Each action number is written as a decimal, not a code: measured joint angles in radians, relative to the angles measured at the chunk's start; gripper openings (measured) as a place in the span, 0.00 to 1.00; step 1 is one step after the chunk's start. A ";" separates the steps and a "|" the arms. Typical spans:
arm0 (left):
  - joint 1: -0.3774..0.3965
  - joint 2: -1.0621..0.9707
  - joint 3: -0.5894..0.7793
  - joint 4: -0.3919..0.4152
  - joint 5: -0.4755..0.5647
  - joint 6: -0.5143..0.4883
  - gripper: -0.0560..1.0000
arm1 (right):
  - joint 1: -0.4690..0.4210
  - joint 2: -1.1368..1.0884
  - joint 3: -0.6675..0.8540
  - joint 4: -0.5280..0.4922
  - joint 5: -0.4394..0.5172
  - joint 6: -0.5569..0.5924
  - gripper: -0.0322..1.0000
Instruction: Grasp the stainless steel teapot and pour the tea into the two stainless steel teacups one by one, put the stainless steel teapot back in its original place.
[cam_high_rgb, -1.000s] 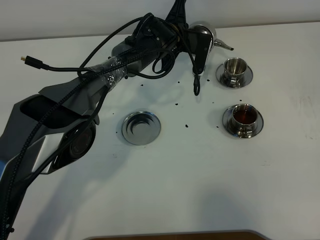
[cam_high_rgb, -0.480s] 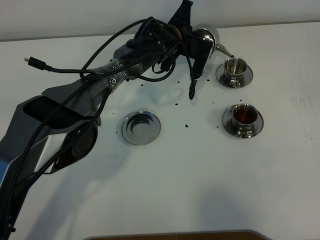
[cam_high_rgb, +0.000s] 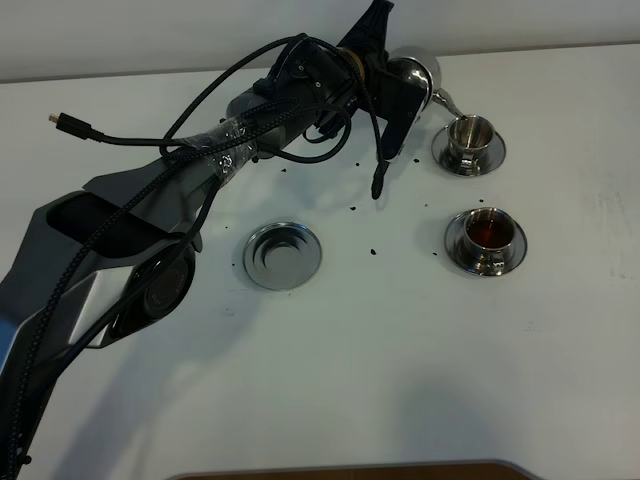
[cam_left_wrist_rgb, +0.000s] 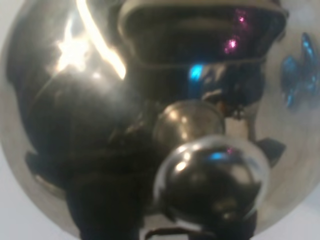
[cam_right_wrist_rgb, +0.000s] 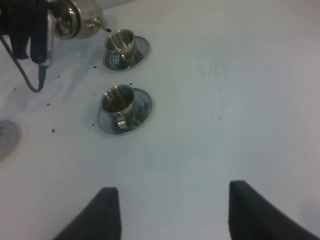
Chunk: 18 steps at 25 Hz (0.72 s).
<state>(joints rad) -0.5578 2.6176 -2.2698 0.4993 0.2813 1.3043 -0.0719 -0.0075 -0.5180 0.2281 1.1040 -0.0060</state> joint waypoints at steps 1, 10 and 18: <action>0.000 0.000 0.000 0.000 -0.005 0.003 0.28 | 0.000 0.000 0.000 0.000 0.000 0.000 0.50; 0.000 0.000 0.000 0.000 -0.052 0.074 0.28 | 0.000 0.000 0.000 0.000 0.000 0.000 0.50; 0.000 0.012 -0.001 0.002 -0.096 0.130 0.28 | 0.000 0.000 0.000 0.000 0.000 0.000 0.50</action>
<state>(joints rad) -0.5578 2.6298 -2.2706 0.5016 0.1852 1.4341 -0.0719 -0.0075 -0.5180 0.2281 1.1040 -0.0060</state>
